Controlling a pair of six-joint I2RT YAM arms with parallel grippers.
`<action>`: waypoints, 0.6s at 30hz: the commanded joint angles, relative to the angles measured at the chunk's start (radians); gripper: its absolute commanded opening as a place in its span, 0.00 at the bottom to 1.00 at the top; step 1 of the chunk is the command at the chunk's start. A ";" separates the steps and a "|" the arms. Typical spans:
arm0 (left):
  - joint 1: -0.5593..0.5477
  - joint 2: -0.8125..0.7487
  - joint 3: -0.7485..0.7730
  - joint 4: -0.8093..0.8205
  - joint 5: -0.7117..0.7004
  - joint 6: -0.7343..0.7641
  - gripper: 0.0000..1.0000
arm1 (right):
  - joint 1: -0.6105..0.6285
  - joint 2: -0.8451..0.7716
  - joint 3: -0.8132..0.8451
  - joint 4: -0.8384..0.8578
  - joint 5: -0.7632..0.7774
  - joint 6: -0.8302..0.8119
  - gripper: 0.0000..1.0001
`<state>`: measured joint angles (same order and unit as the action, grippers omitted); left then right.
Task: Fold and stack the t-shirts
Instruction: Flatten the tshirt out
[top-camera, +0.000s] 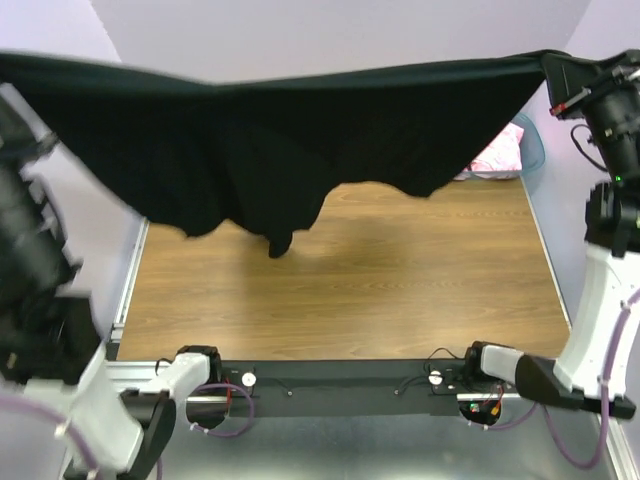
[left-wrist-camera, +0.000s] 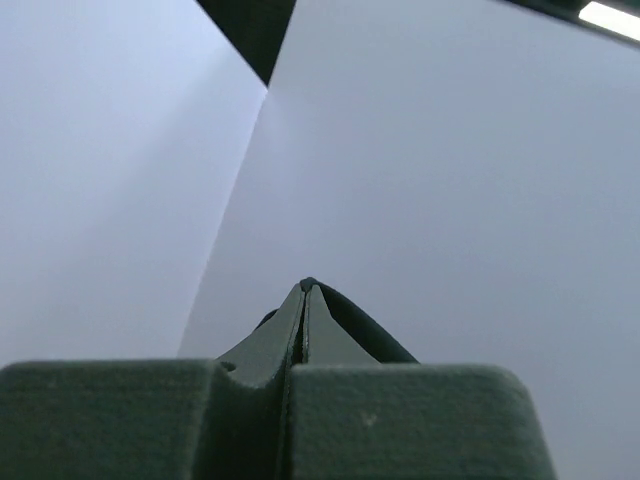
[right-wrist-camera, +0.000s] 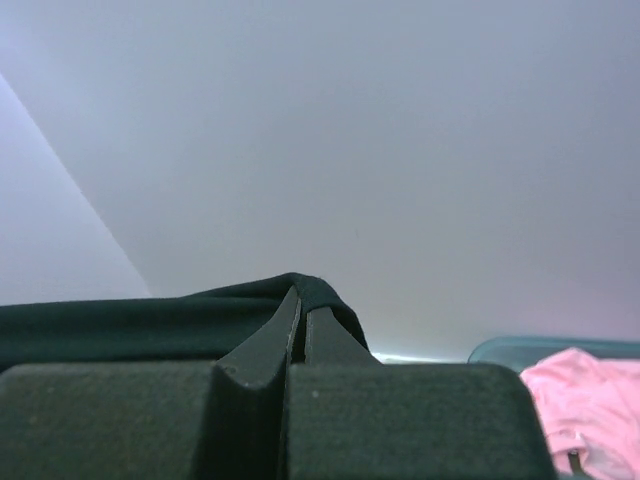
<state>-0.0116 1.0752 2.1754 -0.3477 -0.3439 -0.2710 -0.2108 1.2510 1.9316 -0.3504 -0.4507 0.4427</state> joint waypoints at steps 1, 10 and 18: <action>-0.054 -0.125 0.043 0.046 -0.156 0.150 0.00 | 0.063 -0.087 0.040 -0.079 0.156 -0.127 0.01; -0.126 -0.159 0.061 0.067 -0.162 0.242 0.00 | 0.166 -0.205 0.009 -0.125 0.307 -0.240 0.00; -0.134 -0.031 -0.305 0.128 -0.136 0.216 0.00 | 0.169 -0.136 -0.204 -0.134 0.303 -0.233 0.01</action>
<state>-0.1398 0.9184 2.0396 -0.2302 -0.4320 -0.0643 -0.0391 1.0374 1.8317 -0.4152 -0.2363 0.2405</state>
